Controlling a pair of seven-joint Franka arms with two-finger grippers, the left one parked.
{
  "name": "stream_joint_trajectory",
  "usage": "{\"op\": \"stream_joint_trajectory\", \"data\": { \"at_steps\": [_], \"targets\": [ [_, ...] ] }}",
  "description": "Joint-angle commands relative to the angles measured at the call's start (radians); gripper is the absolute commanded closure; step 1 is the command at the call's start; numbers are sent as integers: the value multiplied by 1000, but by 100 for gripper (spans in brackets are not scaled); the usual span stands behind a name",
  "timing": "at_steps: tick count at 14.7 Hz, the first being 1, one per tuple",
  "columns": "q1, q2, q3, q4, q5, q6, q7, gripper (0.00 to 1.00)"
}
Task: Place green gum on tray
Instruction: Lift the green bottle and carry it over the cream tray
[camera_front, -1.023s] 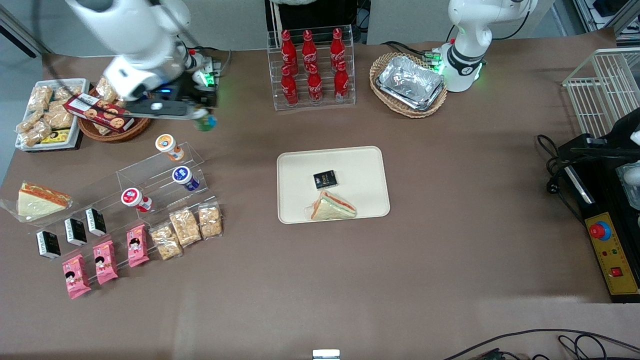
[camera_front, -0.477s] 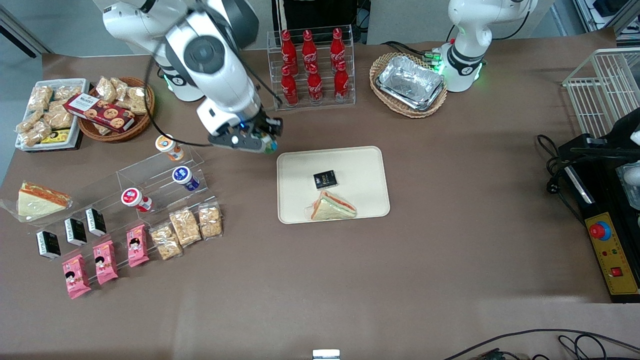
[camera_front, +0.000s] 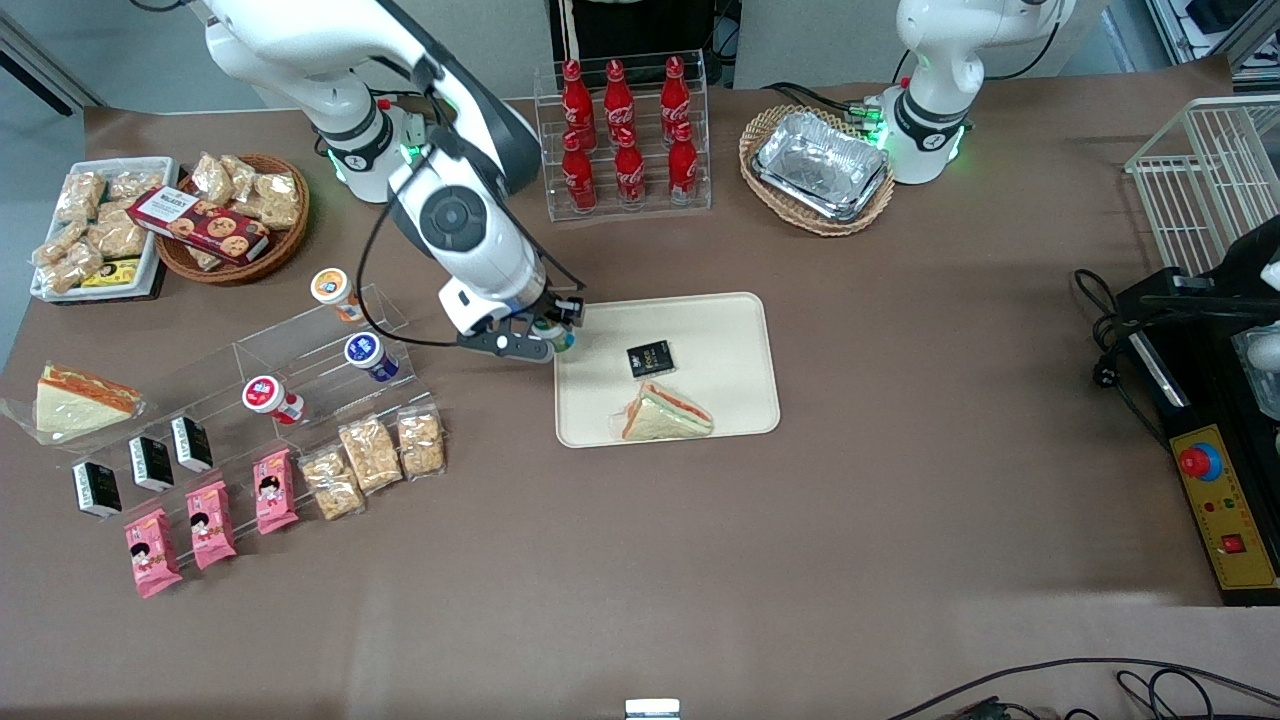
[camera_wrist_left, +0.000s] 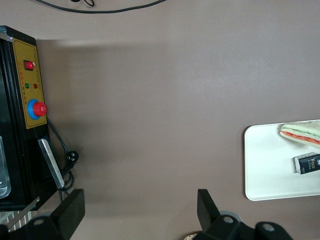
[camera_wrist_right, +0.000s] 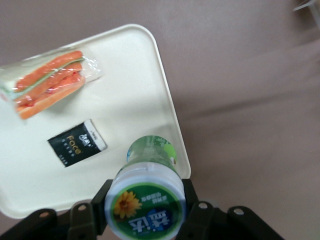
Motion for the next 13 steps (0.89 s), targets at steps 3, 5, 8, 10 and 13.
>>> {"op": "stream_joint_trajectory", "data": {
  "at_steps": [3, 5, 8, 10, 13],
  "targets": [
    [50, 85, -1, -30, -20, 105, 19, 100],
    [52, 111, -1, -47, -21, 139, 19, 100],
    [86, 145, -5, -49, -58, 167, 45, 100],
    [89, 177, -4, -49, -131, 185, 101, 100],
    [113, 207, -5, -47, -175, 208, 149, 100]
  ]
}}
